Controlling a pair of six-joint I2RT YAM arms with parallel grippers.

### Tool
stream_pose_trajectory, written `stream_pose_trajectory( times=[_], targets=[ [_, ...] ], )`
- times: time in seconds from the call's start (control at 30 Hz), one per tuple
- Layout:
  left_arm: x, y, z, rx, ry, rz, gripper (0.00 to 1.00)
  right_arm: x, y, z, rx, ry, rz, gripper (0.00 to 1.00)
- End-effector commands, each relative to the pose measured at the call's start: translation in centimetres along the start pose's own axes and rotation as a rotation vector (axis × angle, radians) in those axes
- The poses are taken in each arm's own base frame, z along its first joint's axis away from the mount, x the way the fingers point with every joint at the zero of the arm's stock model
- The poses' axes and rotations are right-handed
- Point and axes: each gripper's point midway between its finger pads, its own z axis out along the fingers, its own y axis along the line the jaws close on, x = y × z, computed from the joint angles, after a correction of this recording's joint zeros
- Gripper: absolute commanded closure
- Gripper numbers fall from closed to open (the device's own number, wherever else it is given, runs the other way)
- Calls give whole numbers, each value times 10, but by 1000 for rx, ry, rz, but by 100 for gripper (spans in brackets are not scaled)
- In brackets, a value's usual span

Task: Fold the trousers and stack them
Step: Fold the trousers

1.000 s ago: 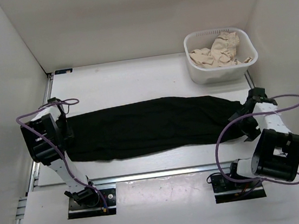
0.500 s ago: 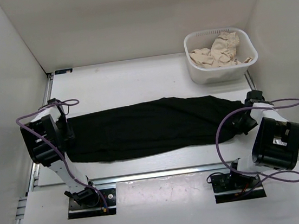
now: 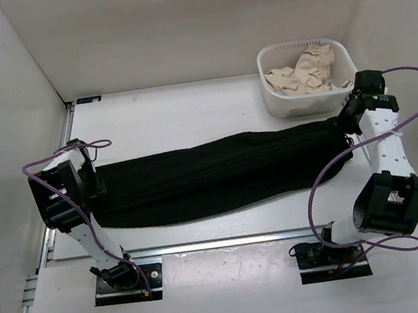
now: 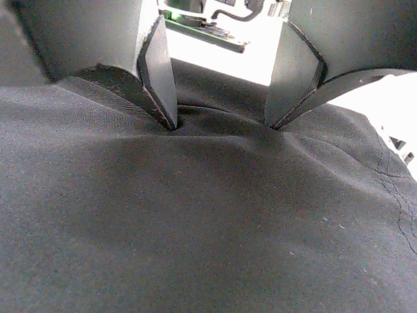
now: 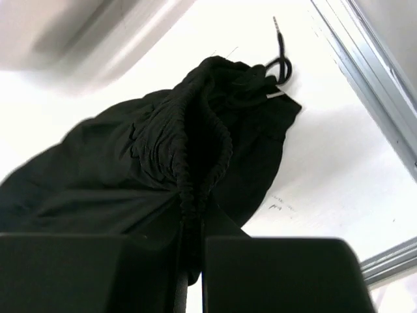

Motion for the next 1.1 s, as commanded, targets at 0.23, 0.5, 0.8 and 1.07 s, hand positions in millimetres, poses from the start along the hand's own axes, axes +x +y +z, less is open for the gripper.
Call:
stream_pose_trajectory(
  times=[0.23,0.5,0.8,1.07],
  targets=[
    [11,-9,17,29,35,-13,33,41,-46,96,58,127,-32,86],
    [17,-10,18,29,45,-10,33,76,-65,123,80,254,20,18],
    [21,-5,20,0,54,-7,33,109,-57,145,56,363,130,19],
    [23,-2,15,-9,54,-7,33,114,-74,142,119,347,227,99]
  ],
)
